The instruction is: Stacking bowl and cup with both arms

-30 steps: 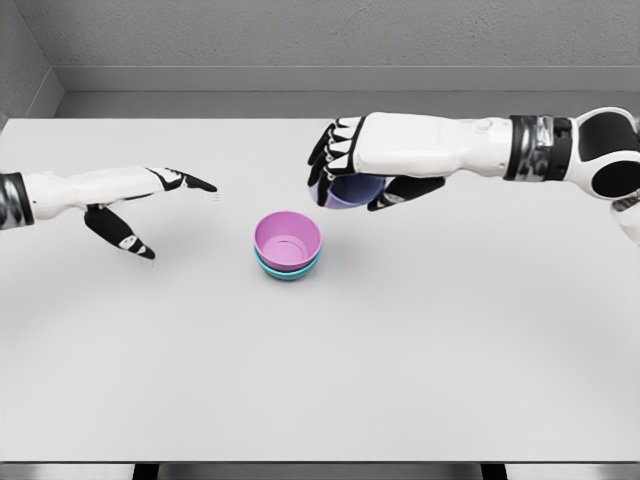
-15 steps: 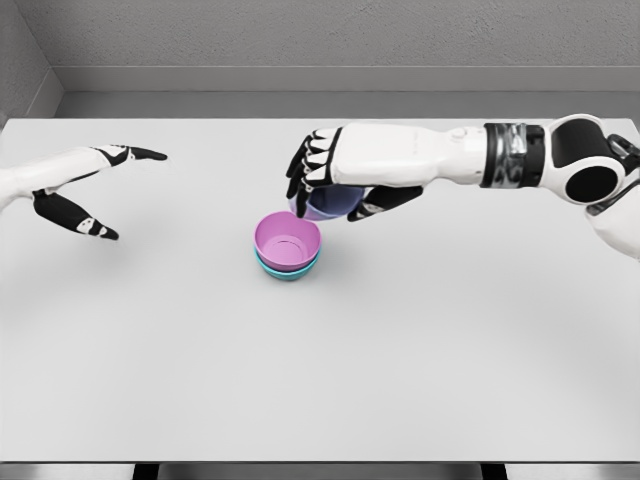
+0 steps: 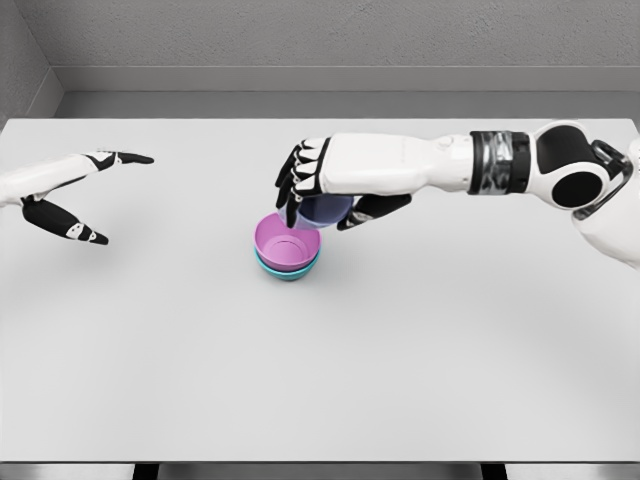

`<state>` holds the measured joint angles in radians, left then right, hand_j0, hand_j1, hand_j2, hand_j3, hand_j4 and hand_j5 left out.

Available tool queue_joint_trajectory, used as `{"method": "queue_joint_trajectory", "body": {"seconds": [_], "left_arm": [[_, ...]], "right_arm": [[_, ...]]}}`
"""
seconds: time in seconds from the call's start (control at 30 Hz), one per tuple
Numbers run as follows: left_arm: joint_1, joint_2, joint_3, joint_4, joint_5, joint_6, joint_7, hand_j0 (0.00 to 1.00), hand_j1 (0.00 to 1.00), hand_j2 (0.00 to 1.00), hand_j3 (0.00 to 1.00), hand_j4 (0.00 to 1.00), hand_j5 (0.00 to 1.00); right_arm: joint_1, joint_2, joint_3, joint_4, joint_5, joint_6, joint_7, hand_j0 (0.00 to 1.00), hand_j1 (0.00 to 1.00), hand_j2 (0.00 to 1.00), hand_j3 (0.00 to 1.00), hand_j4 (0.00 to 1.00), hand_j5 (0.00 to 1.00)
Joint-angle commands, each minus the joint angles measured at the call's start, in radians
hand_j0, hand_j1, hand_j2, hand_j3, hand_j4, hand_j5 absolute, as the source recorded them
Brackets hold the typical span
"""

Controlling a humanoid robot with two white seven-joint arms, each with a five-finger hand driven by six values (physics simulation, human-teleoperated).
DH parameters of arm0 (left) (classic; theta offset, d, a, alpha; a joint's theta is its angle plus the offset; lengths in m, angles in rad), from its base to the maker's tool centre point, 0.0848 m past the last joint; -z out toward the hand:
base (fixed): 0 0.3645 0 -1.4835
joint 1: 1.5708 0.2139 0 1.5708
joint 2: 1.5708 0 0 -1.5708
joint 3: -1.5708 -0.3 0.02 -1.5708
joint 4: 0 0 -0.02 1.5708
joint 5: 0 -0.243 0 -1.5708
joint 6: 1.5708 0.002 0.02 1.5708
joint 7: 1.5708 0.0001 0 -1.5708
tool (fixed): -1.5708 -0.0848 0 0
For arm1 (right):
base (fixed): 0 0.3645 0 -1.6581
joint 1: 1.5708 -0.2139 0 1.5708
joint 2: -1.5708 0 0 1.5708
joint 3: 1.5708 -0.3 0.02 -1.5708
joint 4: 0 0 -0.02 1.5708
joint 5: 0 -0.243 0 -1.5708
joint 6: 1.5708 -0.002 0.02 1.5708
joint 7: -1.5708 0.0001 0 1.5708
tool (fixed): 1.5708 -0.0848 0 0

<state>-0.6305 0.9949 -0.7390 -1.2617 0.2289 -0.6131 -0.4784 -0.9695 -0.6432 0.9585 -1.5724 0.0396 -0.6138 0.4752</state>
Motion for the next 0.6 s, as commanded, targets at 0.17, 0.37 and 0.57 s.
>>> {"method": "queue_joint_trajectory", "body": {"seconds": [0.17, 0.37, 0.57], "left_arm": [[0.002, -0.001, 0.012, 0.002, 0.01, 0.002, 0.0, 1.0, 1.0, 1.0, 1.0, 1.0, 1.0], [0.018, -0.001, 0.021, 0.004, 0.007, 0.002, -0.002, 1.0, 1.0, 1.0, 1.0, 1.0, 1.0], [0.026, 0.001, 0.023, 0.004, 0.007, 0.002, -0.002, 1.0, 1.0, 1.0, 1.0, 1.0, 1.0]], "right_arm": [[0.005, 0.02, 0.009, 0.009, -0.01, 0.003, -0.021, 0.56, 0.56, 0.56, 0.56, 0.56, 0.56], [0.006, 0.031, 0.016, 0.02, -0.01, 0.003, -0.043, 0.56, 0.56, 0.56, 0.56, 0.56, 0.56], [0.006, 0.031, 0.037, 0.022, -0.012, 0.003, -0.056, 0.56, 0.56, 0.56, 0.56, 0.56, 0.56]]}}
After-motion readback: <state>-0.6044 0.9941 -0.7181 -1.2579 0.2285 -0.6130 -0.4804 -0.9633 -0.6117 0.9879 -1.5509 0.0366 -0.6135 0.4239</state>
